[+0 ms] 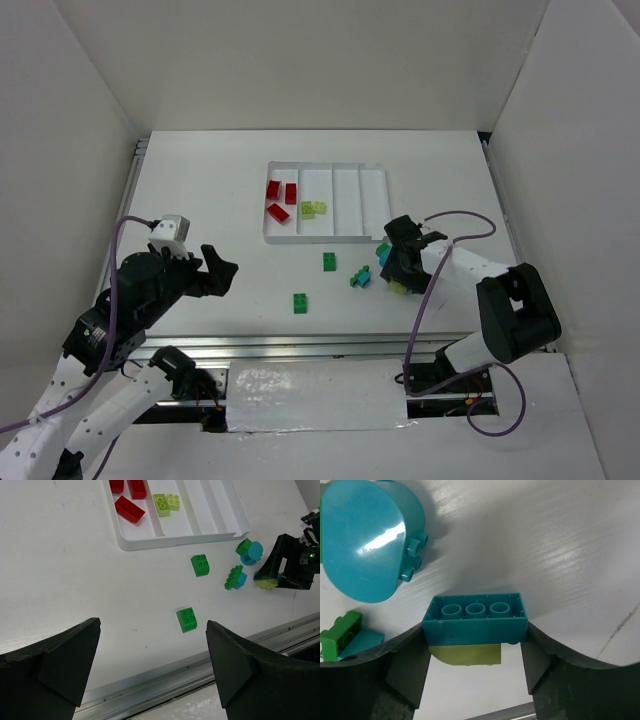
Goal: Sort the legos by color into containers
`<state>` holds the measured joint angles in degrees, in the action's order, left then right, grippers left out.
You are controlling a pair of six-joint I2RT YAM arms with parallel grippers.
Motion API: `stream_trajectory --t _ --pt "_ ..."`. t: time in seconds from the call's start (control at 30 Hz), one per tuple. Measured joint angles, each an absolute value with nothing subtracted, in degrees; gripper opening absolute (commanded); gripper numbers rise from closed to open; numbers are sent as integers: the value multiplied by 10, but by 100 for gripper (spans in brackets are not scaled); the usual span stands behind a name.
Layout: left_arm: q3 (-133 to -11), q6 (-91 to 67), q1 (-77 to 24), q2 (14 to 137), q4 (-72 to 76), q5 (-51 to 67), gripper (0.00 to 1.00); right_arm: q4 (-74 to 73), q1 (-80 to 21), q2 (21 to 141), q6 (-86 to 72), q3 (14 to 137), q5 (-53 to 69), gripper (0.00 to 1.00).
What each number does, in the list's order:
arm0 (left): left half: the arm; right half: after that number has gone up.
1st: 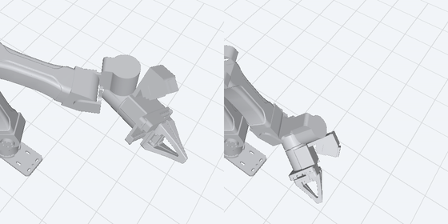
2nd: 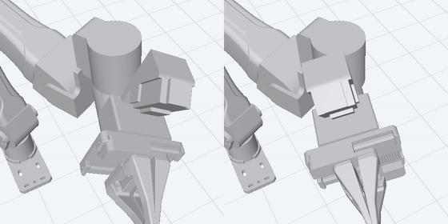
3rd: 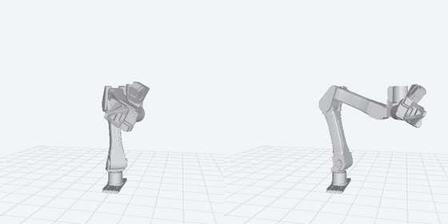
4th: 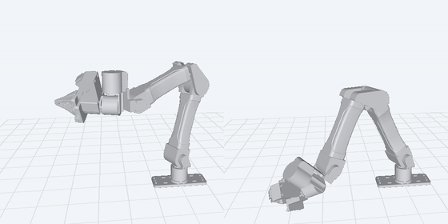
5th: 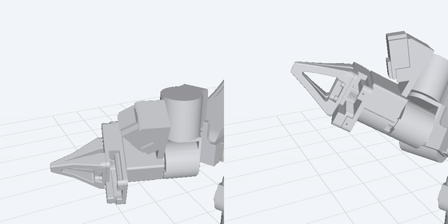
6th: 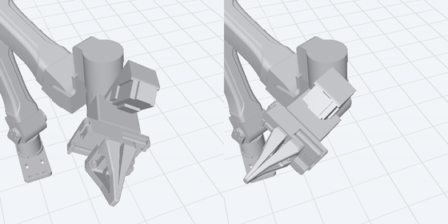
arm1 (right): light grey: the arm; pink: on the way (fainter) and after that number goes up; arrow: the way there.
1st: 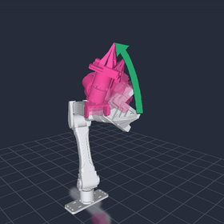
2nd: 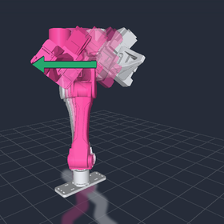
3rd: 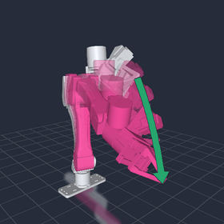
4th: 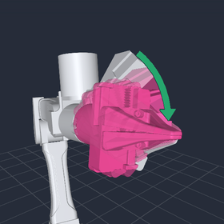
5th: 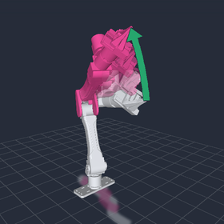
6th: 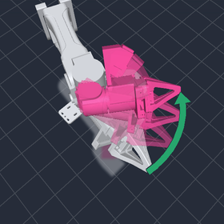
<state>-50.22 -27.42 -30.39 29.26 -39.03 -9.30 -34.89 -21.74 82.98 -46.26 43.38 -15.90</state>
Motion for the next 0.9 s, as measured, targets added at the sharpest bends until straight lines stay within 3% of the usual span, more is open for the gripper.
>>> stream_trajectory --t 0.17,0.23,0.27,0.37,0.57,0.77,0.9 --pt "-502 -274 -306 293 -390 -94 99 -341 -217 830 -448 434 -145 42" --pt "-502 -274 -307 293 -390 -94 100 -338 -217 828 -442 434 -140 36" --pt "-502 -274 -307 293 -390 -94 99 -335 -217 824 -438 432 -136 26" --pt "-502 -274 -307 293 -390 -93 99 -323 -226 783 -423 416 -126 19" --pt "-502 -296 -307 317 -382 -60 100 -324 -356 655 -389 417 -157 15" --pt "-481 -386 -307 376 -290 92 100 -291 -584 609 -296 470 -172 15" --pt "-473 -456 -307 426 -209 202 99 -256 -683 606 -232 491 -168 15"
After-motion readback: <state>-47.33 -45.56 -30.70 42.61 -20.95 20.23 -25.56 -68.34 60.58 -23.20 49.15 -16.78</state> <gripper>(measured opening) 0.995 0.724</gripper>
